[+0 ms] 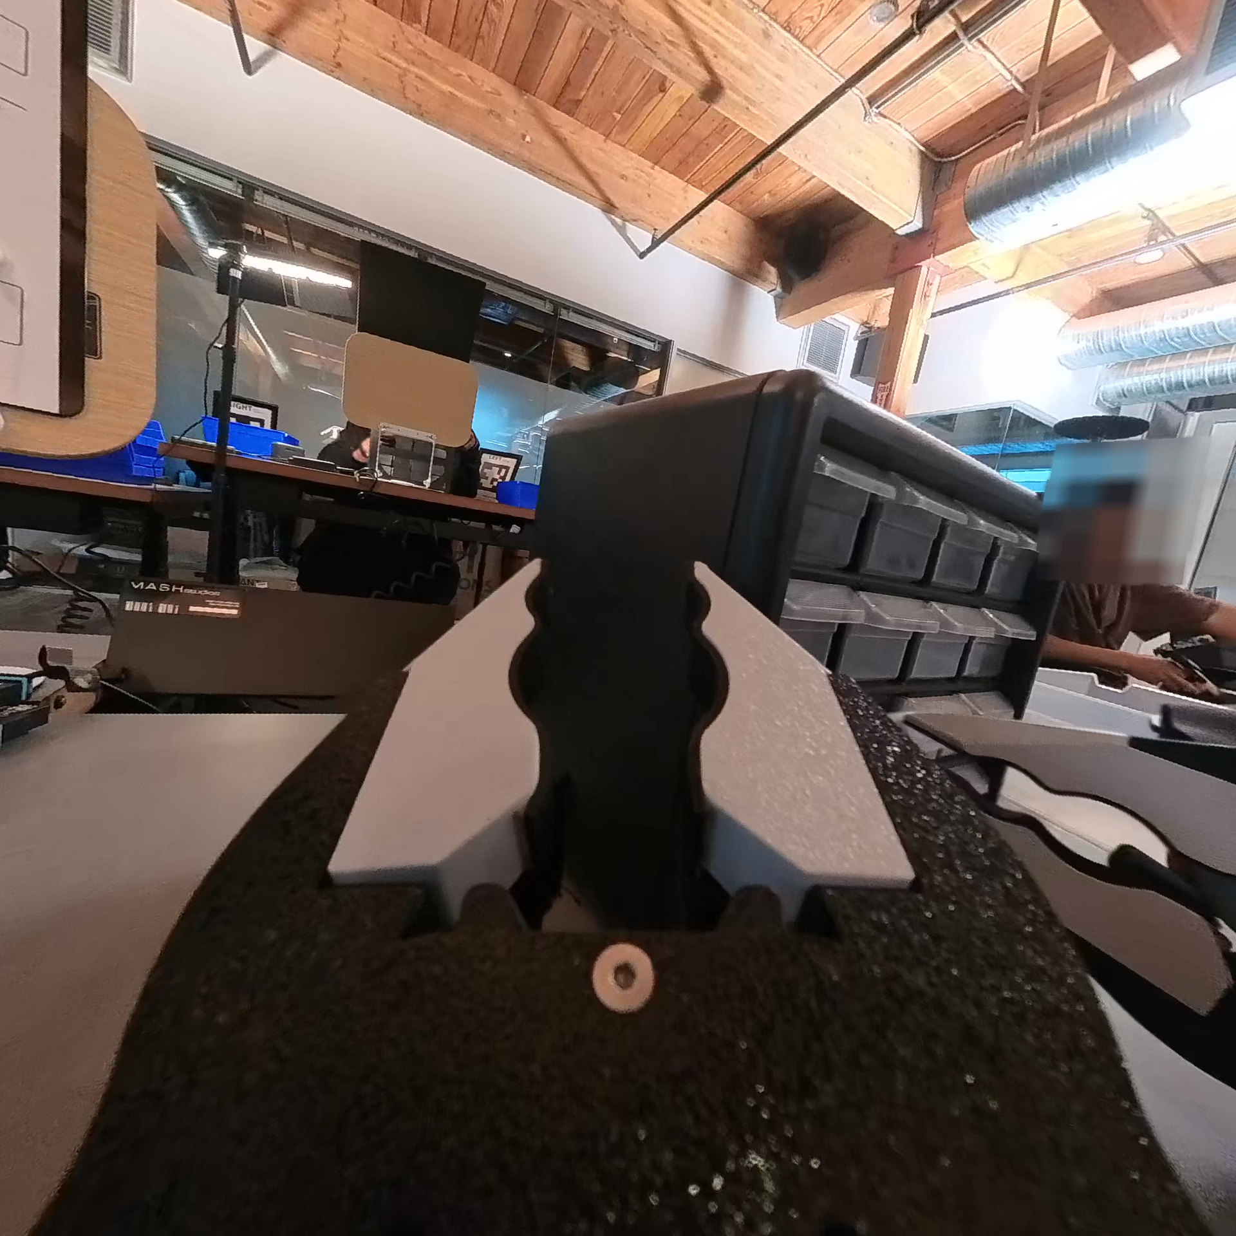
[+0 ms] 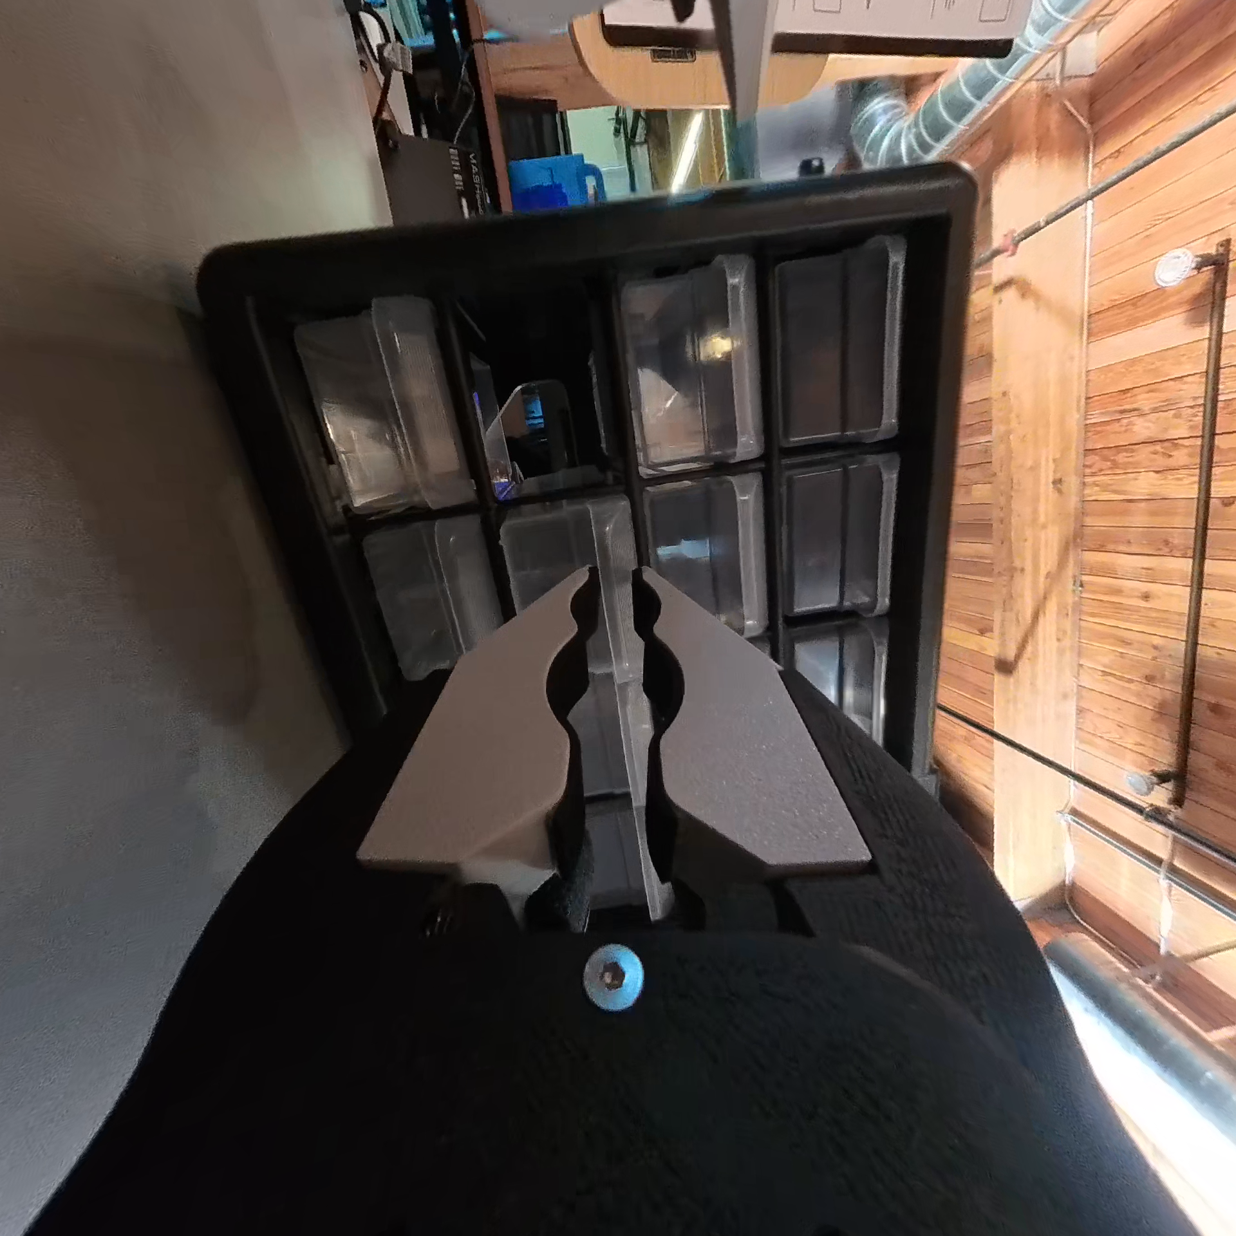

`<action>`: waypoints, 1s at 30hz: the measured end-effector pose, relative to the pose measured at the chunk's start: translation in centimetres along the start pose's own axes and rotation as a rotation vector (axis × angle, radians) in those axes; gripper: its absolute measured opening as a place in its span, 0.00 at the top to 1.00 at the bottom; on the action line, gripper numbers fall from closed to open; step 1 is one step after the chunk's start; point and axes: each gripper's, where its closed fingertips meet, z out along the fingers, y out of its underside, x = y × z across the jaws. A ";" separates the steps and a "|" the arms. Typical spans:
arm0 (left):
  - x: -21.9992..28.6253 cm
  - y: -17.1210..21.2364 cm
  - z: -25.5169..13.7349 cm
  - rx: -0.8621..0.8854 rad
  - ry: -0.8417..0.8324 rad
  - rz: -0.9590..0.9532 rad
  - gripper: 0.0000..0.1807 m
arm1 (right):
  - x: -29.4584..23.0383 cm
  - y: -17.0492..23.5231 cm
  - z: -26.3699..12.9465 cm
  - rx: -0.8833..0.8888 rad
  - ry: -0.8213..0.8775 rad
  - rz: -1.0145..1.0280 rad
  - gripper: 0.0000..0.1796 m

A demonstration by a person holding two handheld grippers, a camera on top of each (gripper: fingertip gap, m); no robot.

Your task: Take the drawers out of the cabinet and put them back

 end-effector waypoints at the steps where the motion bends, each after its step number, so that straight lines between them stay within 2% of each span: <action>1: 0.0 0.0 0.0 0.000 0.000 -0.004 0.79 | 0.0 -0.1 -0.4 -0.001 0.000 0.001 0.95; 17: 0.0 0.2 0.1 -0.008 0.005 -0.019 0.80 | 0.4 -2.5 -9.2 -0.022 -0.037 0.021 0.95; 21: 0.0 0.2 0.1 -0.007 0.005 -0.019 0.80 | 0.6 -2.8 -11.0 -0.032 -0.037 0.030 0.95; 24: 0.0 0.2 0.1 -0.008 0.005 -0.016 0.80 | 0.6 -2.9 -12.2 -0.044 -0.047 0.040 1.00; 30: 0.3 0.3 0.1 -0.012 0.013 -0.008 0.80 | 0.2 -2.7 -13.7 -0.066 -0.095 0.088 0.99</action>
